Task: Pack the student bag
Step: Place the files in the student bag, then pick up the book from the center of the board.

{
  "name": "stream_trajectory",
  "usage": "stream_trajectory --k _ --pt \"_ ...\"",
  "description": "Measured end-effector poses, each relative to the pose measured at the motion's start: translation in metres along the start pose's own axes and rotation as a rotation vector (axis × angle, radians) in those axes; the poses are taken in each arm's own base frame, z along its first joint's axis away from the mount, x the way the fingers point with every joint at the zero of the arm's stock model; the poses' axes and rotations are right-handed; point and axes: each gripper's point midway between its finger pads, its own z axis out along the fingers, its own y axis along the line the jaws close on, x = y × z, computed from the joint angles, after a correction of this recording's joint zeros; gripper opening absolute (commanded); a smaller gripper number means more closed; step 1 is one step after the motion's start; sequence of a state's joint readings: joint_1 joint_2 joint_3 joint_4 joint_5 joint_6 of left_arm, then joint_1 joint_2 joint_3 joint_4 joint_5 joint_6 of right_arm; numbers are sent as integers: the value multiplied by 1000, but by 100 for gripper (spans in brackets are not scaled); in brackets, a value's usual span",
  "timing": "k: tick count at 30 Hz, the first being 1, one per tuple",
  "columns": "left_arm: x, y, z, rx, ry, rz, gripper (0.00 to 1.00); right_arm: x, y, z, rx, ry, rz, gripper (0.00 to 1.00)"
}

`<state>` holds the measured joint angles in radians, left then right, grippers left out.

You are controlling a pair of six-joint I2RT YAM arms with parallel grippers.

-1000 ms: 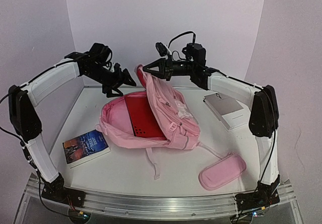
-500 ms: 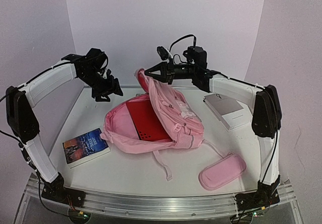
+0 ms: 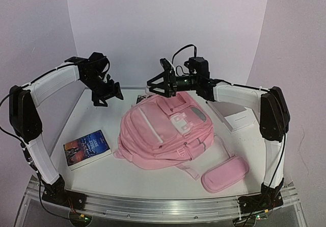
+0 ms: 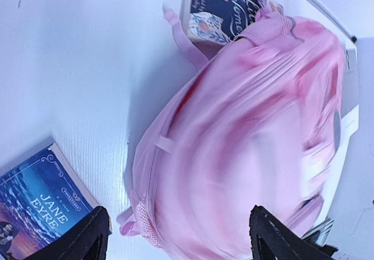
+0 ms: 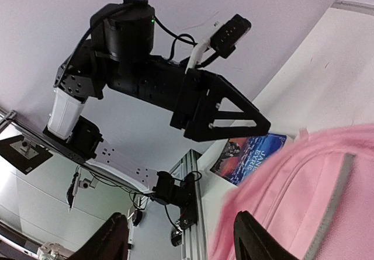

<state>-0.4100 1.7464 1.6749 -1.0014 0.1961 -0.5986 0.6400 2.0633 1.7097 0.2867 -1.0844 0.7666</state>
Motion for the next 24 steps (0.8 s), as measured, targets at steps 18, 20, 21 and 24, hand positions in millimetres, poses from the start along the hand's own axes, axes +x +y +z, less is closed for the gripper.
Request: stream_trajectory --k 18,20,21,24 --pt "-23 -5 -28 68 -103 -40 86 12 -143 -251 1253 128 -373 74" --pt "-23 -6 -29 75 -104 -39 86 27 -163 -276 1343 201 -353 73" --pt "-24 -6 -29 77 -104 -38 86 35 -173 -286 1380 242 -341 72" --pt "-24 -8 -29 86 -103 -37 86 53 -198 -304 1455 342 -323 70"
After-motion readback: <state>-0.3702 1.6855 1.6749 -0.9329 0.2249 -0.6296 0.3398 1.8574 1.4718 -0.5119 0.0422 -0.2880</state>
